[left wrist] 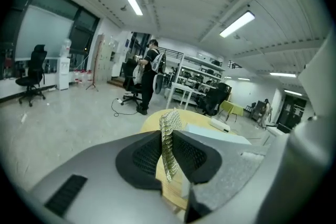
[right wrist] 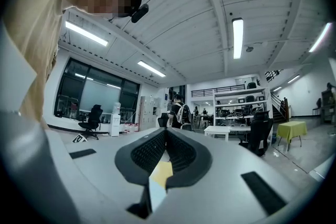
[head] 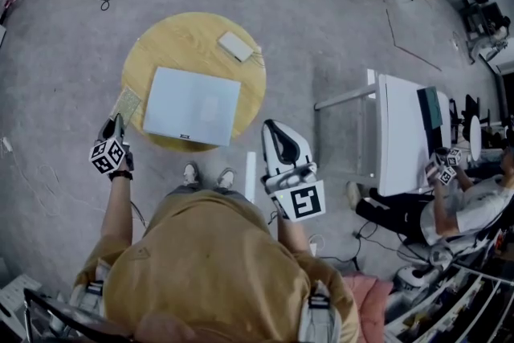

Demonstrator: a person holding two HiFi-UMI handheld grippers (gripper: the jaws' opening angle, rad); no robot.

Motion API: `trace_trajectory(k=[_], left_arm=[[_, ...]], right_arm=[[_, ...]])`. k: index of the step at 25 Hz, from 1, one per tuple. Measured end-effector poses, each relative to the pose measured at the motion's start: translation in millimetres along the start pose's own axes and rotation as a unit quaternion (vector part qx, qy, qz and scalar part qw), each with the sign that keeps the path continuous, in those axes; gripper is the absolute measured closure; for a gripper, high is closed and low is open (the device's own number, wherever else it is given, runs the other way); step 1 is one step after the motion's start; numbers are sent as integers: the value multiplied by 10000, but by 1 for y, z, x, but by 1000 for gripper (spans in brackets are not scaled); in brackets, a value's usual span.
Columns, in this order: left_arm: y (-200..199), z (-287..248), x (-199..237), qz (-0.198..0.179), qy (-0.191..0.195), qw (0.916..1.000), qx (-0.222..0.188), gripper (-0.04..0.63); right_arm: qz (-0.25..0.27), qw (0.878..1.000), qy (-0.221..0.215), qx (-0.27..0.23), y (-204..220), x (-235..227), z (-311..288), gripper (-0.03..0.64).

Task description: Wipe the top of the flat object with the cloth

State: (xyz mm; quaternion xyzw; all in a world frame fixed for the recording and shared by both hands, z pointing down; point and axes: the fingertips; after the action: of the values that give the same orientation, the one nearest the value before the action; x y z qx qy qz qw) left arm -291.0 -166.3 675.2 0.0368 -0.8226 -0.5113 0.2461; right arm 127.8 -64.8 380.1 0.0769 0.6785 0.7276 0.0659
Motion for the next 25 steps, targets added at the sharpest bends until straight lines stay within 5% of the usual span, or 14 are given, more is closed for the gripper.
trace_trajectory(k=[7,14,20,25], left_arm=[[-55,4,-24,-748,-29,9967,-313,534],[-110,-13,-115,-767,1029,9868,-990,534],[-125,-32,-193,-193,2095,9690,-1296,534],[-116,-57,-251,261,2807,9523,-1166,534]], right_arm=[[-27,9999,133,-79,-2,-19,1,615],[21,9994,287,-173,-10,-34,1,615],[41,9986,485,-206,-12,-49,8,615],[35,9972,727,-186,-16,-66,18,615]])
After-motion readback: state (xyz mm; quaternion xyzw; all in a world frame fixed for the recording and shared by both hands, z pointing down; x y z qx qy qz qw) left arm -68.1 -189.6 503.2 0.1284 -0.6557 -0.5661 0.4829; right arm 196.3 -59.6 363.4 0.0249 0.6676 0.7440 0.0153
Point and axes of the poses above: the fingertips, and each gripper's own axes: z backward along the fingers, x to its left, y out of its underside, and after that the axes turned 14 degrees about y, right-handed
